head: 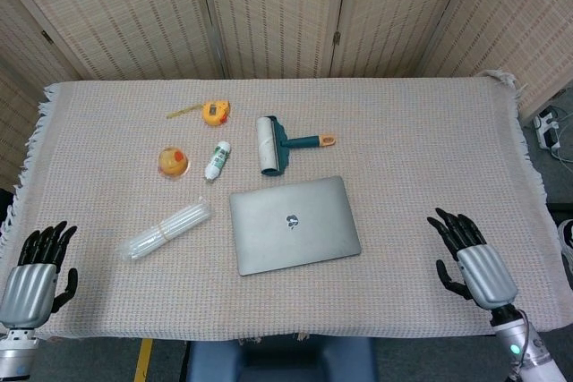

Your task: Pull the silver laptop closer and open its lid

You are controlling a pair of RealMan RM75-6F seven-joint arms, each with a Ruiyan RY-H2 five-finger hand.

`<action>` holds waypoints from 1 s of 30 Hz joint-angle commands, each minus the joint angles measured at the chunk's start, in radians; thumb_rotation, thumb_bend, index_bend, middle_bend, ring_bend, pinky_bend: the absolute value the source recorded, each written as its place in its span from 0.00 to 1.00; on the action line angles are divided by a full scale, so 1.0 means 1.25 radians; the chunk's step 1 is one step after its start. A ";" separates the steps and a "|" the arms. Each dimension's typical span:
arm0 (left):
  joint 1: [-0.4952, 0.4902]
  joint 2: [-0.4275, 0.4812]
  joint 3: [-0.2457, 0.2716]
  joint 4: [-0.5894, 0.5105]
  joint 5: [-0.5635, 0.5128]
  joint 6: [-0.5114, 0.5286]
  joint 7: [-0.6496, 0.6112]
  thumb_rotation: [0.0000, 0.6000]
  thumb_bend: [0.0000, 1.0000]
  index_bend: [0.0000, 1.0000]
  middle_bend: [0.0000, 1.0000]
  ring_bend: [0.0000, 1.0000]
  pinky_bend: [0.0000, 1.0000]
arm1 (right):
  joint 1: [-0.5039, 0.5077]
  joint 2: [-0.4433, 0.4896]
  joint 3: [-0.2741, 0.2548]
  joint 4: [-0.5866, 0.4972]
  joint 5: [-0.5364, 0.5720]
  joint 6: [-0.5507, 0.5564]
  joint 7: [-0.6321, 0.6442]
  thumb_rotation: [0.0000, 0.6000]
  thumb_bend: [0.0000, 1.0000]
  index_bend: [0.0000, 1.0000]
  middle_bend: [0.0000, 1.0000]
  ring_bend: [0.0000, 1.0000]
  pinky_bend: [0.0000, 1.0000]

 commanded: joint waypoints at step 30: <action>0.001 0.012 0.001 -0.007 -0.031 -0.018 0.006 1.00 0.65 0.09 0.07 0.05 0.00 | 0.800 -0.372 0.112 0.393 0.848 -0.709 -0.270 1.00 0.76 0.00 0.15 0.06 0.00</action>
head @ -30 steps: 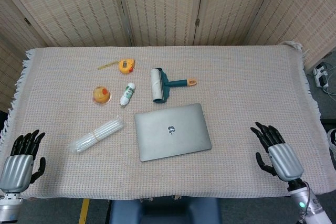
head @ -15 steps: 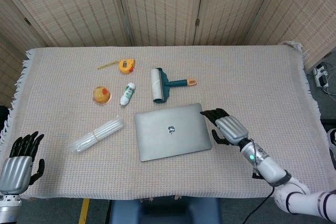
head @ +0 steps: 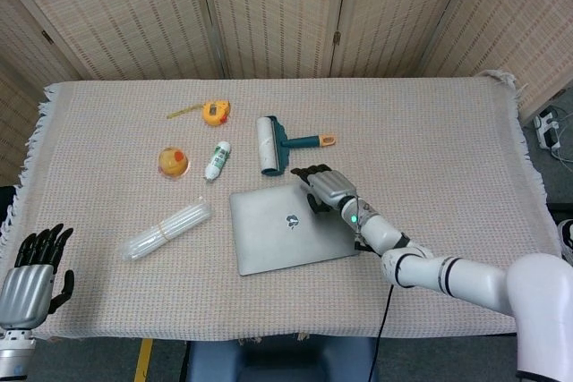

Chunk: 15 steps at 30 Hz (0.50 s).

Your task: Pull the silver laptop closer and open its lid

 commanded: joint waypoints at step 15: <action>0.003 0.001 0.002 0.002 -0.012 -0.004 0.000 1.00 0.65 0.09 0.07 0.05 0.00 | 0.119 -0.115 -0.086 0.147 0.121 -0.040 -0.024 1.00 0.76 0.00 0.16 0.05 0.00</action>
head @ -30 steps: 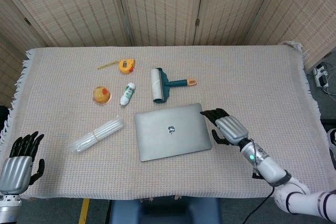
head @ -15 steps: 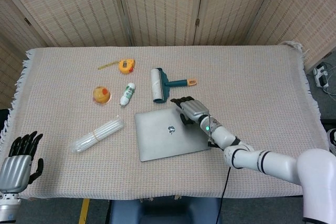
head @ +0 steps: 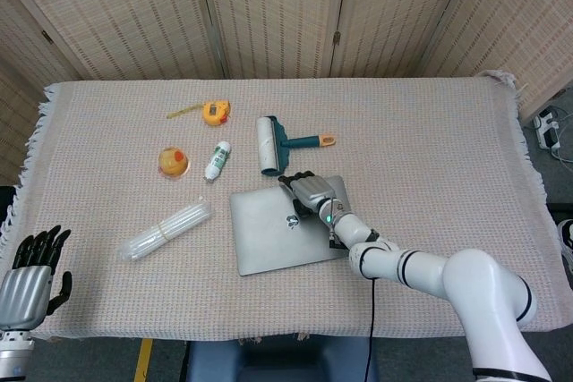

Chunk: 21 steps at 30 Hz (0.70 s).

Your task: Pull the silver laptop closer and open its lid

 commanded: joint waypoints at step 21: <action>-0.001 -0.003 0.005 -0.001 0.015 0.004 -0.002 1.00 0.65 0.09 0.07 0.05 0.00 | -0.088 0.156 -0.070 -0.330 -0.156 0.116 0.017 1.00 0.76 0.00 0.15 0.05 0.00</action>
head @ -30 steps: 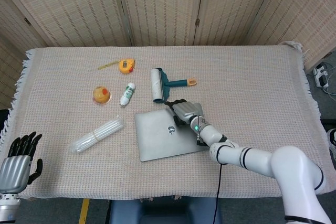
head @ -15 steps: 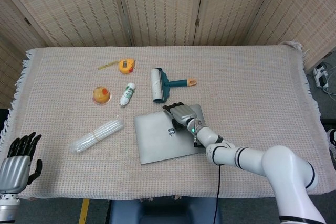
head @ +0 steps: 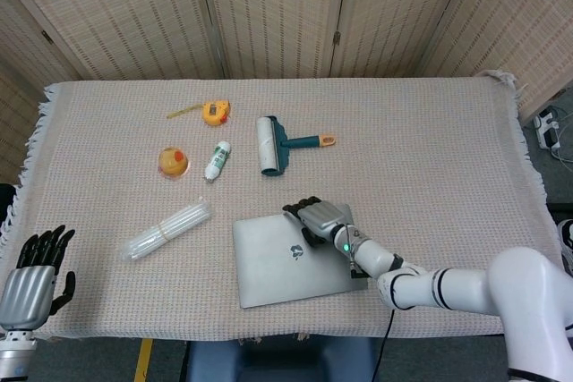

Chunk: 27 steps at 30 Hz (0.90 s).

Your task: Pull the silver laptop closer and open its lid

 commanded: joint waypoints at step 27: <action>0.008 0.007 0.011 -0.023 0.027 0.017 0.012 1.00 0.65 0.09 0.06 0.05 0.00 | -0.261 0.083 -0.122 -0.185 -0.548 0.317 -0.005 1.00 0.49 0.00 0.00 0.00 0.00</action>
